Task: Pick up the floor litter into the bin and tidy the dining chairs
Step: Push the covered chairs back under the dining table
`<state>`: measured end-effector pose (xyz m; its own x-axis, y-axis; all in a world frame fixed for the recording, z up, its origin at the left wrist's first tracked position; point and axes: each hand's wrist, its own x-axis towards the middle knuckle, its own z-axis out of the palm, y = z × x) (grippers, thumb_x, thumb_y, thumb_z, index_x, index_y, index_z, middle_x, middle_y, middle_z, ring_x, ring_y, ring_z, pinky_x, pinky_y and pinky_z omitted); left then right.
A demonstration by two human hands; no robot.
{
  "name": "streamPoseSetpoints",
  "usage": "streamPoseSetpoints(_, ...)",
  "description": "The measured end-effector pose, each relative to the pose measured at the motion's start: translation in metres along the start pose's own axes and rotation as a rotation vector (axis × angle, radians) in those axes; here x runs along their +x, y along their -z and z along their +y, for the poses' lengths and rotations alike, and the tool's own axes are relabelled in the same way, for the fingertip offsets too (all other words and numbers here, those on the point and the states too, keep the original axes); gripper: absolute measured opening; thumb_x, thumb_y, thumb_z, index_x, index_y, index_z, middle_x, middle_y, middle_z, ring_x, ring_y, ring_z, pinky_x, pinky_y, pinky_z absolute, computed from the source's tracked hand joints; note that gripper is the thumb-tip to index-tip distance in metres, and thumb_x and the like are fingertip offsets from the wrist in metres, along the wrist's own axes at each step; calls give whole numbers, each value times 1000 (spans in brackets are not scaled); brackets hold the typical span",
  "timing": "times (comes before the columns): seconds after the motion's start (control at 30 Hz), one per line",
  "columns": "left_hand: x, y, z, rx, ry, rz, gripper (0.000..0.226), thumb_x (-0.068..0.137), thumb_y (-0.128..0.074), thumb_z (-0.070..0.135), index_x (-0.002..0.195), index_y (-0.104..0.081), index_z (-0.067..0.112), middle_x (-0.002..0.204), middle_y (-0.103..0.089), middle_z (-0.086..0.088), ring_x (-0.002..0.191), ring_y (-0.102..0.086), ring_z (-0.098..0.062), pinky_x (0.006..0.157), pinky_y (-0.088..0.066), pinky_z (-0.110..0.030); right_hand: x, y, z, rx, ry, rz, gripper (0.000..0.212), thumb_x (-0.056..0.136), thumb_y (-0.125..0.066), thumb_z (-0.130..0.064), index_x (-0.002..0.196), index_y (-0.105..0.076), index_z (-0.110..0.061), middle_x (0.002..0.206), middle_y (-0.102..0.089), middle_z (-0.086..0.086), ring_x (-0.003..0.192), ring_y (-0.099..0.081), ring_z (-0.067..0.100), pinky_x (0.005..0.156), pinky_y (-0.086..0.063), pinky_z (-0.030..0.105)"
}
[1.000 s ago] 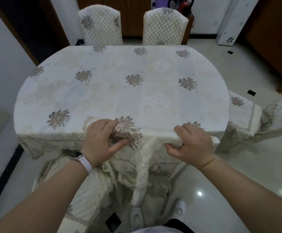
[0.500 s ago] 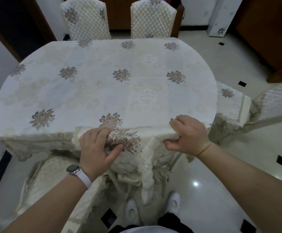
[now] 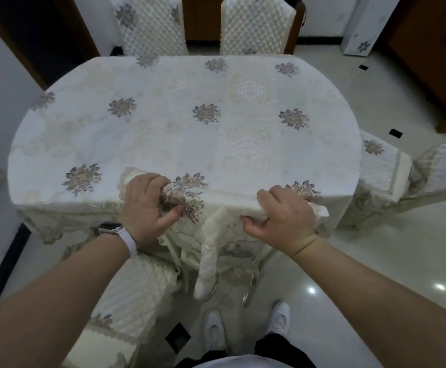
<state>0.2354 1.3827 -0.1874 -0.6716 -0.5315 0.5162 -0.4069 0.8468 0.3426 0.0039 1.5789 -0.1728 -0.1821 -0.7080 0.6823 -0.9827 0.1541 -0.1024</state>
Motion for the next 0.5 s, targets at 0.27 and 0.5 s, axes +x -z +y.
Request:
streamPoseSetpoints(0.27, -31, -10, 19, -2, -7, 45, 52, 80, -60, 51, 115, -49, 13, 105, -59, -17, 100, -50, -30, 88, -38, -44, -18, 5, 12, 7, 81, 17, 35, 67, -67, -44, 65, -60, -10, 62, -50, 5, 53, -49, 24, 46, -38, 30)
streamPoseSetpoints(0.5, -49, -37, 57, -21, 79, 15, 51, 82, -59, 53, 115, -49, 16, 110, -59, -13, 103, -52, -32, 92, -36, -44, -29, 0, 57, 101, 116, -83, 31, 60, -67, -37, 80, -61, -15, 65, -51, 7, 55, -49, 26, 50, -38, 28)
